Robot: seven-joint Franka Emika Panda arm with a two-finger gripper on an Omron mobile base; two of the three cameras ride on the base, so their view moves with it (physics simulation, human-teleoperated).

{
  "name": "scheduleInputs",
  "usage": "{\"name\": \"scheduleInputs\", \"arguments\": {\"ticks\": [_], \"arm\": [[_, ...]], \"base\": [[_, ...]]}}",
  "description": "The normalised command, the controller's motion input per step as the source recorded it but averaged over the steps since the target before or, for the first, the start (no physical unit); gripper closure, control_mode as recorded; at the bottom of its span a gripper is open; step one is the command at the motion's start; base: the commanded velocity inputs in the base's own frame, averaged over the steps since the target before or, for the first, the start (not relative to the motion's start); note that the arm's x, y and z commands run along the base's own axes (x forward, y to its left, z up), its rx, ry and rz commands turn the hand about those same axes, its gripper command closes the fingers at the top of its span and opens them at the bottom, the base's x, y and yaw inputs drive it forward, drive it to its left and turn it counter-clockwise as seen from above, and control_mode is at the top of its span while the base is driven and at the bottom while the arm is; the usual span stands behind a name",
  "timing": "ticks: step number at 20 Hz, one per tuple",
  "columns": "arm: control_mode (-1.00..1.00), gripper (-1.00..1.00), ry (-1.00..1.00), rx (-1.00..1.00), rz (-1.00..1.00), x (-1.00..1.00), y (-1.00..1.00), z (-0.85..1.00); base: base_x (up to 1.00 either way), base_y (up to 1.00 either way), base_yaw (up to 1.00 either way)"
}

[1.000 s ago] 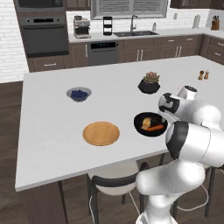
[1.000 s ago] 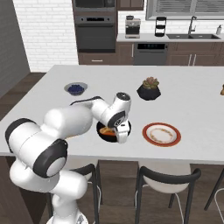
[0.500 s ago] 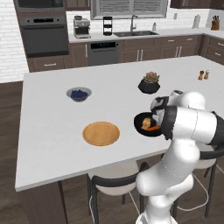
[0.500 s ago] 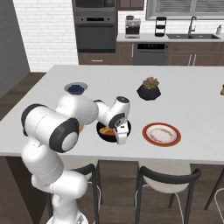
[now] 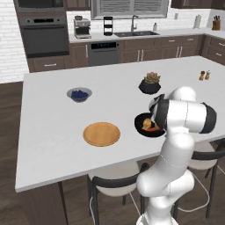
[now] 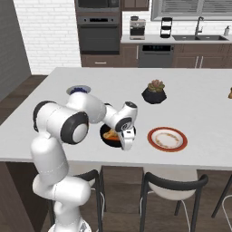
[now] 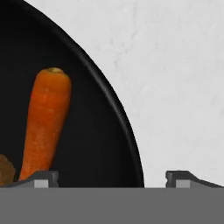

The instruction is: Pick the chicken drumstick and carrot from their plates and place them in the bowl. Then put the bowl in the fridge.

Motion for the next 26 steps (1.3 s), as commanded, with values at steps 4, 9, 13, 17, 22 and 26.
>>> {"name": "scheduleInputs", "arguments": {"ticks": [4, 9, 13, 17, 22, 26], "arm": [[-1.00, 1.00, 0.04, 0.08, 0.00, -0.03, 0.23, -0.46], [-1.00, 1.00, 0.09, 0.03, 0.00, 0.46, 0.35, -0.60], [-1.00, 1.00, 0.01, 0.00, -0.02, 0.01, 0.07, 0.13], [-1.00, 1.00, 0.00, 0.00, -0.09, -0.56, 0.10, 0.58], [-1.00, 1.00, 0.02, -0.02, -0.01, -0.68, 0.38, 0.69], [-1.00, 1.00, 0.02, -0.12, 0.00, -0.74, 0.76, 0.81]], "base": [[0.00, 0.00, 0.00], [0.00, 0.00, 0.00], [0.00, 0.00, 0.00], [0.00, 0.00, 0.00], [0.00, 0.00, 0.00], [0.00, 0.00, 0.00]]}}
